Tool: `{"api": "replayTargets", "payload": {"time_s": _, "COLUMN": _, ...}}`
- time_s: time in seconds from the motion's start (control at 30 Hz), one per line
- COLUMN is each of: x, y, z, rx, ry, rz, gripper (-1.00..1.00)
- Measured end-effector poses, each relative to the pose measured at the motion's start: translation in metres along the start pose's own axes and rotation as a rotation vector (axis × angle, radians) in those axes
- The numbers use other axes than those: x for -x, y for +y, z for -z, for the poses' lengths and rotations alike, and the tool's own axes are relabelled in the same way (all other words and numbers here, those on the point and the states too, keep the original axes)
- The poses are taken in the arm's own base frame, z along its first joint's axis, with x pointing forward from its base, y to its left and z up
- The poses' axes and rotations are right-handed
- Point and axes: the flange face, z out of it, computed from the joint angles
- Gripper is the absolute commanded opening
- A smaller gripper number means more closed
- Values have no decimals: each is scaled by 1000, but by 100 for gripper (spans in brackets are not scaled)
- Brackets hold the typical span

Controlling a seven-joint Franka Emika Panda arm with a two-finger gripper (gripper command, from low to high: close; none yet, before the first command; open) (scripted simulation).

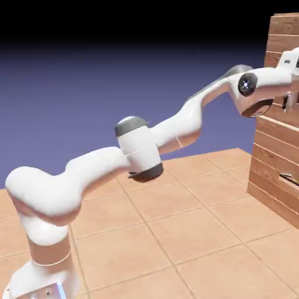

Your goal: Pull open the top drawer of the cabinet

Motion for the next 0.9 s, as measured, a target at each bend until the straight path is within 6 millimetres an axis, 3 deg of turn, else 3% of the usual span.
{"api": "replayTargets", "payload": {"time_s": 0.43, "x": 0, "y": 0, "z": 77, "rx": 0, "ry": -1, "rz": 0, "gripper": -100}}
{"api": "replayTargets", "payload": {"time_s": 0.9, "x": 0, "y": 0, "z": 202, "rx": -1, "ry": -1, "rz": 0, "gripper": -100}}
